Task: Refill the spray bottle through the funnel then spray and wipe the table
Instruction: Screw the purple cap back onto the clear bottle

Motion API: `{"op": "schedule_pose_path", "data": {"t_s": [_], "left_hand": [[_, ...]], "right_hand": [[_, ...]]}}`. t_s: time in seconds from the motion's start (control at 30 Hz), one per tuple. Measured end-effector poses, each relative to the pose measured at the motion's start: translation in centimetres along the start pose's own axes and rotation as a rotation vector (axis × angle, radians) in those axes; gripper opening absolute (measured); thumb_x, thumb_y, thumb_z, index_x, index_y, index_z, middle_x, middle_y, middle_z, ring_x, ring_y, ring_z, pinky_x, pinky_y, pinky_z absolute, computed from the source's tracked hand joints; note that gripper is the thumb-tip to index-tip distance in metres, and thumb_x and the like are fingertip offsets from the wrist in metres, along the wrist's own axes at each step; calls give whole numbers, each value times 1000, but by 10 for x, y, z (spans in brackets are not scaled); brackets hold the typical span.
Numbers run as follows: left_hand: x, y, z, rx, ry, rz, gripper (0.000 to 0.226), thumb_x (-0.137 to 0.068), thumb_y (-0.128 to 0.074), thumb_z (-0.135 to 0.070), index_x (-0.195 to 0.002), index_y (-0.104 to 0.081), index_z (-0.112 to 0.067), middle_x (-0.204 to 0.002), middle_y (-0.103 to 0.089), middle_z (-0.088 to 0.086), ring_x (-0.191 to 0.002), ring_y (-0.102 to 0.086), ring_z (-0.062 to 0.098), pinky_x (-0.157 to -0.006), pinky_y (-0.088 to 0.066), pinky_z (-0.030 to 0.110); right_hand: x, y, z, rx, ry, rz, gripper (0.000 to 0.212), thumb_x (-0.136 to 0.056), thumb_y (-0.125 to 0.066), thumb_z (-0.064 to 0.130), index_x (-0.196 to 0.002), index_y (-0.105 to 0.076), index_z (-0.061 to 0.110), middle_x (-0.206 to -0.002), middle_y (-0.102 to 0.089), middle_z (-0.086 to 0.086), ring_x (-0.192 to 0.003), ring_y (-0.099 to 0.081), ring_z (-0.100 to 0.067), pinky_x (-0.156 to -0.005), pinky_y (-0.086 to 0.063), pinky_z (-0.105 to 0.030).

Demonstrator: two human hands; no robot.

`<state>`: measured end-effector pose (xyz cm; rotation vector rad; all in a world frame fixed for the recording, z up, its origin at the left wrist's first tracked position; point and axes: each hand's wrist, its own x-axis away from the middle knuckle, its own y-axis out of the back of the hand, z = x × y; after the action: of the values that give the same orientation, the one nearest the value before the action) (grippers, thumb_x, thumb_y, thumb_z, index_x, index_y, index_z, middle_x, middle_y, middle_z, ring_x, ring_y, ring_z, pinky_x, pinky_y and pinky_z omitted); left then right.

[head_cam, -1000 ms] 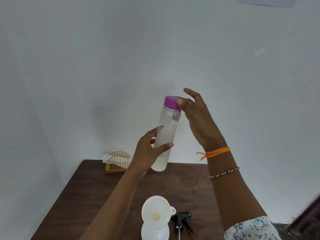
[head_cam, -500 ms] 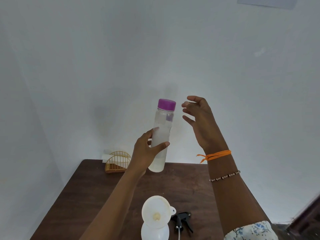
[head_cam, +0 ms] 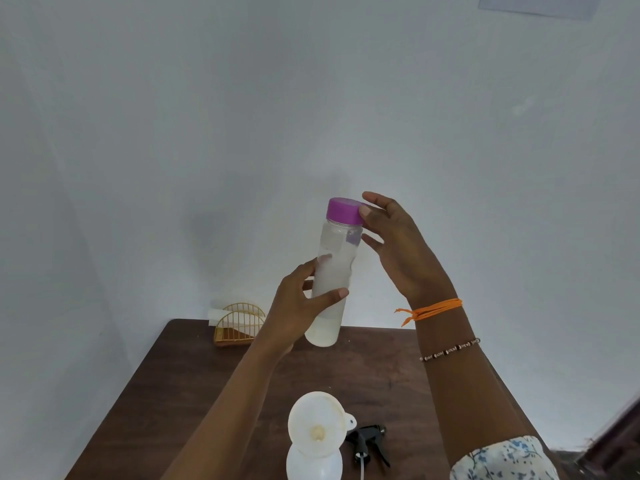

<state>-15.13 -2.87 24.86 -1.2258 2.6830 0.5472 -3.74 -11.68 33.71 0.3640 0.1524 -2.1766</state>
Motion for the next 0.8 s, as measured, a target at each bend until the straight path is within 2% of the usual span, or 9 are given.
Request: {"op": "schedule_pose_path", "data": {"t_s": [0.13, 0.2, 0.27, 0.4, 0.47, 0.57, 0.67, 0.73, 0.8], "left_hand": [[3, 7, -1, 48, -47, 136, 50, -79, -69, -35, -123, -46, -34, -125, -56, -7, -108, -58, 14, -93, -51, 34], [4, 11, -2, 55, -46, 211, 52, -77, -70, -39, -123, -47, -34, -125, -57, -7, -110, -58, 13, -93, -51, 32], [3, 12, -3, 47, -43, 252, 52, -78, -70, -36, -124, -48, -31, -126, -57, -6, -111, -58, 14, -93, -51, 32], [0, 11, -5, 35, -41, 220, 45, -84, -65, -27, -125, -47, -27, -123, -57, -4, -110, -57, 16, -93, -50, 33], [0, 7, -4, 24, -48, 194, 42, -84, -65, -28, -121, -45, -30, -119, -56, -6, -106, -57, 15, -90, -50, 30], [1, 0, 0, -4, -62, 140, 43, -83, -65, -31, -119, -42, -32, -118, -54, -8, -102, -56, 11, -86, -50, 24], [1, -6, 3, -13, -54, 81, 45, -82, -66, -37, -119, -39, -33, -114, -51, -10, -98, -53, 8, -80, -46, 16], [1, -9, 4, -12, -44, 61, 55, -78, -66, -46, -124, -40, -29, -117, -51, -8, -101, -54, 11, -85, -48, 22], [0, -13, 5, -29, -37, 42, 57, -81, -65, -43, -128, -39, -25, -119, -50, -7, -103, -52, 13, -89, -47, 27]], "right_hand": [[-6, 12, -2, -189, 20, 250, 77, -67, -75, 47, -133, -45, 19, -132, -55, -5, -122, -52, -21, -105, -40, -40], [-8, 14, 0, -215, 35, 346, 81, -66, -78, 47, -134, -46, 15, -132, -55, -7, -121, -52, -21, -100, -44, -36], [-7, 15, 0, -218, 52, 381, 73, -71, -76, 42, -131, -48, 10, -128, -57, -10, -117, -53, -21, -95, -48, -32], [-6, 11, -2, -214, 85, 296, 63, -68, -77, 40, -120, -57, 11, -116, -61, -5, -106, -57, -16, -90, -49, -31], [-6, 8, -5, -180, 98, 227, 49, -74, -74, 27, -118, -58, 11, -110, -63, -1, -100, -59, -13, -87, -47, -32], [-4, 1, -6, -90, 119, 156, 32, -90, -56, 7, -121, -55, 7, -111, -61, -2, -99, -57, -13, -82, -49, -23], [0, -9, -7, -52, 134, 105, 28, -89, -57, 6, -117, -56, 12, -109, -61, -1, -98, -58, -11, -76, -51, -18], [2, -16, -8, -29, 137, 41, 27, -88, -60, 9, -115, -57, 14, -112, -61, -4, -101, -58, -16, -76, -51, -20], [3, -21, -9, 14, 147, -40, 30, -88, -62, 11, -117, -56, 12, -119, -59, -10, -106, -57, -23, -79, -50, -24]]}}
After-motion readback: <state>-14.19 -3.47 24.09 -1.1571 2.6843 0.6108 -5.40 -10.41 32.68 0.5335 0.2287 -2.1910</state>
